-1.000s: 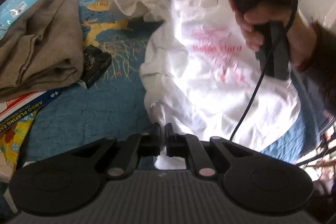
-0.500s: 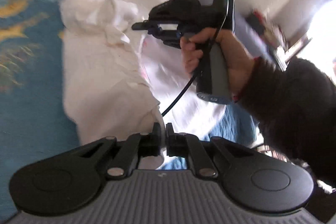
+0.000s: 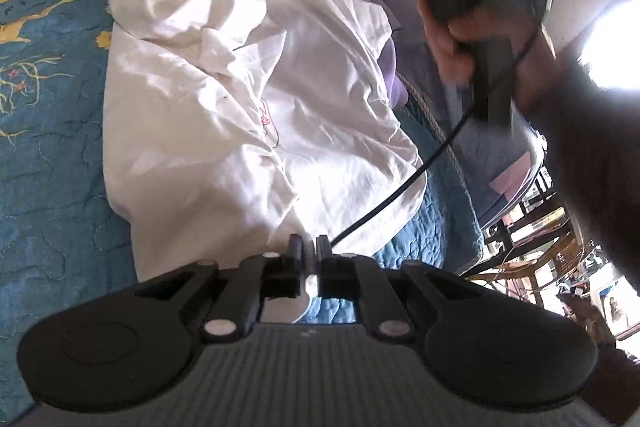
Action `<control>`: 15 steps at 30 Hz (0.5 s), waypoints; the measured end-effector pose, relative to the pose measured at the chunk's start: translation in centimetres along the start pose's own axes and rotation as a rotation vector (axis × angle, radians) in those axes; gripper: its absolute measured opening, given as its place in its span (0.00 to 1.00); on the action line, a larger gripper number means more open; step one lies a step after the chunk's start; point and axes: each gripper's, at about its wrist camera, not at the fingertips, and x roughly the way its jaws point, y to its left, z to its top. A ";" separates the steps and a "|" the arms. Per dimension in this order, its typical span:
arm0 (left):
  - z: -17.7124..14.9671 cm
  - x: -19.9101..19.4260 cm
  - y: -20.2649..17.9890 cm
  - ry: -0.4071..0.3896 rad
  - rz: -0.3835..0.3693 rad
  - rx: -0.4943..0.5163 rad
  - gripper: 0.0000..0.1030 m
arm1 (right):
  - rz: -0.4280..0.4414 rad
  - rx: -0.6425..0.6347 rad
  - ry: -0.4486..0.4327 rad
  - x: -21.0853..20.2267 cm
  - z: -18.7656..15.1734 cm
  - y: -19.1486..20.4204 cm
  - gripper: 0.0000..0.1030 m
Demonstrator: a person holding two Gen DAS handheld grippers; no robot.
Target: Fold clothes
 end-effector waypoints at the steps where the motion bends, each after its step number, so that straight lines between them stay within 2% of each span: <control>1: -0.1 0.0 -0.1 0.002 0.002 0.003 0.06 | 0.028 -0.104 0.032 1.0 0.6 0.4 0.14; 3: -0.2 -0.1 -0.4 0.006 0.007 0.008 0.06 | 0.078 -0.285 0.100 3.0 1.4 1.1 0.14; 7: -0.5 -0.4 -0.4 0.011 0.007 -0.002 0.06 | 0.143 -0.431 0.267 6.5 1.3 1.7 0.14; 8: -0.5 -0.4 -0.4 0.012 0.006 -0.003 0.06 | 0.144 -0.449 0.301 7.2 1.1 1.7 0.12; 9: -0.5 -0.3 -0.3 0.015 0.007 -0.003 0.06 | 0.144 -0.467 0.336 8.0 0.9 1.7 0.01; 11: -0.5 -0.1 -0.2 0.021 0.009 -0.003 0.06 | 0.123 -0.417 0.308 7.4 1.1 1.0 0.01; 15: -0.5 0.2 -0.2 0.033 0.017 -0.002 0.06 | -0.085 -0.062 0.202 5.7 2.7 -3.8 0.01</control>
